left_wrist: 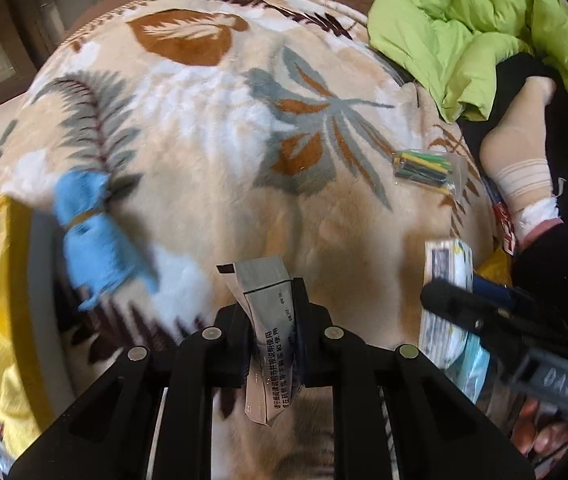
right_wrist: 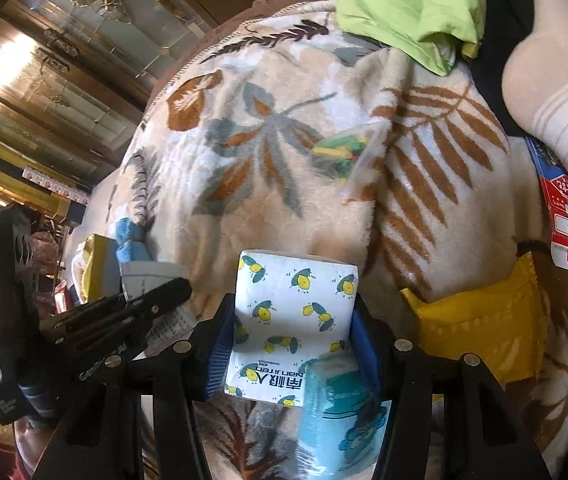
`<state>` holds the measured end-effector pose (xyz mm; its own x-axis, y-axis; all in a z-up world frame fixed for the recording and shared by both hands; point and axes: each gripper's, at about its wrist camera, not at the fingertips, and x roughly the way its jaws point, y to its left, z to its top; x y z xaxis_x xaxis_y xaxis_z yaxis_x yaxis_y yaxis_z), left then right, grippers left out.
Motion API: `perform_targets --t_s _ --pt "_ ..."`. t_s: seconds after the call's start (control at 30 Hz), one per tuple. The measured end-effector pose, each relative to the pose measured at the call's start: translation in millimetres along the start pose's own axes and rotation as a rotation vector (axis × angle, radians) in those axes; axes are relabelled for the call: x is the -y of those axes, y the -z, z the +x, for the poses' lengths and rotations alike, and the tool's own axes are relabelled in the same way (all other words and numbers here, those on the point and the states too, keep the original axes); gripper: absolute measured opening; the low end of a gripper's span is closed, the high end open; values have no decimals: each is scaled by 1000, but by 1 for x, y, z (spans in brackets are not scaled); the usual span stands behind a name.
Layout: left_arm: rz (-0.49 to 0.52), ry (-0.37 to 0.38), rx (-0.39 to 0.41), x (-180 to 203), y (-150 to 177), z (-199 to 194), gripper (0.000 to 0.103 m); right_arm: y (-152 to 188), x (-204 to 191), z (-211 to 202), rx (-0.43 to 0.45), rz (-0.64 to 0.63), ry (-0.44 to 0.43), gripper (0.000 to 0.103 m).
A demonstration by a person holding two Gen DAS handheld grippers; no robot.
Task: Organize soft objects
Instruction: 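Grasp the lemon-print tissue pack with the right tool while the left tool grasps the paper leaflet, then carry the leaflet with the left tool while the right tool carries the tissue pack to the tray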
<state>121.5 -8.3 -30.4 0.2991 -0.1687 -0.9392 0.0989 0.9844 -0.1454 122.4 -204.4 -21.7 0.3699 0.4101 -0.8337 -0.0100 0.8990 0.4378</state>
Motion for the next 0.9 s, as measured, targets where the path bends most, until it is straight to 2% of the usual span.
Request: perform_targets --t_s 0.13,0.3,0.53,0.7,0.9 --pt "-23 -4 31 -12 5 -24 14 2 -11 -2 1 -14 -15 54" --pt "-46 -4 71 -34 30 -57 14 8 -35 -9 0 -64 -44 54" --pt "-110 -54 132 -88 60 -107 14 22 -96 -12 -15 -181 -103 54" --pt "-169 -97 136 -127 84 -121 14 37 -148 -5 -44 -277 -153 54" --pt "-229 -105 120 -154 111 -121 14 56 -203 13 -97 -363 -190 54"
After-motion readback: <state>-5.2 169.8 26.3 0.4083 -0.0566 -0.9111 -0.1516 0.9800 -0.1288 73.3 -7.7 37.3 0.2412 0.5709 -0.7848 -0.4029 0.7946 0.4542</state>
